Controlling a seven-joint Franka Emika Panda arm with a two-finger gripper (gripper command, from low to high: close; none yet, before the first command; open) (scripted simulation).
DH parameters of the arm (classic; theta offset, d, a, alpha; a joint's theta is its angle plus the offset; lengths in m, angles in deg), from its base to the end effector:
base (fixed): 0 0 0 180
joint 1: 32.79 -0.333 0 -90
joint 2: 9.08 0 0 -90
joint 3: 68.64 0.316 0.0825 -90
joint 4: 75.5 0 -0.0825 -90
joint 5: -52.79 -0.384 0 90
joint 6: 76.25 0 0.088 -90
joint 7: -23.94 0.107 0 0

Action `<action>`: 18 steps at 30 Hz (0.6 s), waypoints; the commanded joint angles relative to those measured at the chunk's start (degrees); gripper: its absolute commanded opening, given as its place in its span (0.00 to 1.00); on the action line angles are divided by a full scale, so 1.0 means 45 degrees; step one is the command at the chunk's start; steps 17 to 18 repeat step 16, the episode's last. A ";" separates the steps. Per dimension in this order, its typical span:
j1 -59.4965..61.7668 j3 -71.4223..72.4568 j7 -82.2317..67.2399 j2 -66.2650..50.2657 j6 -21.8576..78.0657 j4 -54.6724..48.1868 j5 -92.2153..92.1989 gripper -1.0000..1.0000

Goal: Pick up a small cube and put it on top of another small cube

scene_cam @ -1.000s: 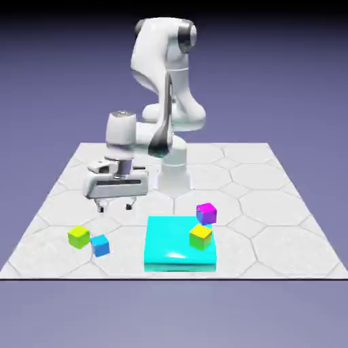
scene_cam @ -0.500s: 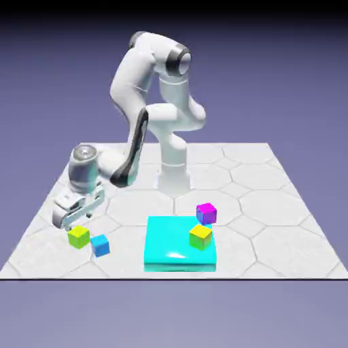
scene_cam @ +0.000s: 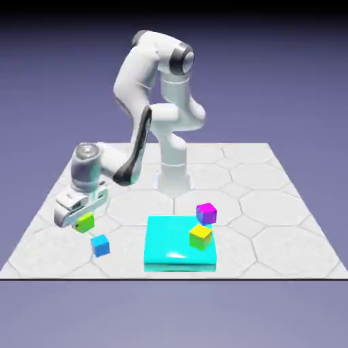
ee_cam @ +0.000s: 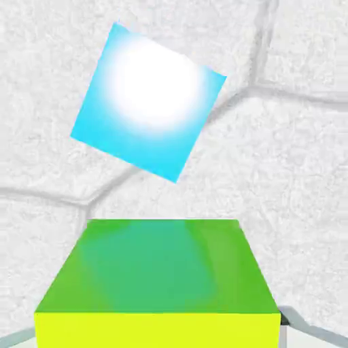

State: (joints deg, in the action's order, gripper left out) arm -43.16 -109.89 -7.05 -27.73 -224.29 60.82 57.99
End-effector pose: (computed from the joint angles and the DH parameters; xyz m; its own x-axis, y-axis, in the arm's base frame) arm 0.4256 -0.2662 0.2167 0.9797 0.0830 -0.1827 0.1174 -0.9755 0.1860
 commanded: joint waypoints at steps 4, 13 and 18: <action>-0.1846 -0.0969 0.1562 0.0450 0.1222 -0.0222 -0.0229 0.00; -0.0789 0.0455 0.1058 -0.1540 -0.0421 -0.0186 -0.2055 1.00; -0.1548 -0.0313 0.1533 -0.0618 0.0485 -0.0239 -0.1317 1.00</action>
